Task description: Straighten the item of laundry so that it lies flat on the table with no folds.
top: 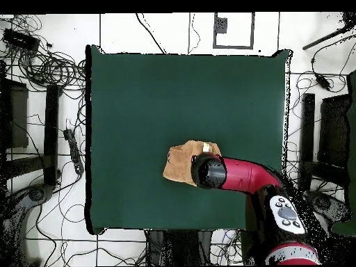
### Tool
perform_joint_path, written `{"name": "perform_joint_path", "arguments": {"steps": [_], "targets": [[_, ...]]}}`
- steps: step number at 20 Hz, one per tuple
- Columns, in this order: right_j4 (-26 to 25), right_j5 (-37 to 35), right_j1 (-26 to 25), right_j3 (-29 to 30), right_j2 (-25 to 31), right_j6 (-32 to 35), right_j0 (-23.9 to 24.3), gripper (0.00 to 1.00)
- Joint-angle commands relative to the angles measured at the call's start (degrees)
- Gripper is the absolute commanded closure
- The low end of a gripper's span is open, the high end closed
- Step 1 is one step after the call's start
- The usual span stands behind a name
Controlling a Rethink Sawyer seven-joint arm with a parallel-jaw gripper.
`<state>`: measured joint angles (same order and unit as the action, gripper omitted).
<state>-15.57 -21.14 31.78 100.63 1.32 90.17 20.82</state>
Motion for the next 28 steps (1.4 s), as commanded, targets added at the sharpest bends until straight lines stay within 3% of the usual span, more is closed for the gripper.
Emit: {"name": "perform_joint_path", "arguments": {"steps": [1,28], "targets": [[-2.0,0.3,-3.3,-3.2,5.2,2.3,-1.0,0.0],[-0.8,4.6,-6.3,-1.5,5.8,6.1,-0.3,0.0]]}}
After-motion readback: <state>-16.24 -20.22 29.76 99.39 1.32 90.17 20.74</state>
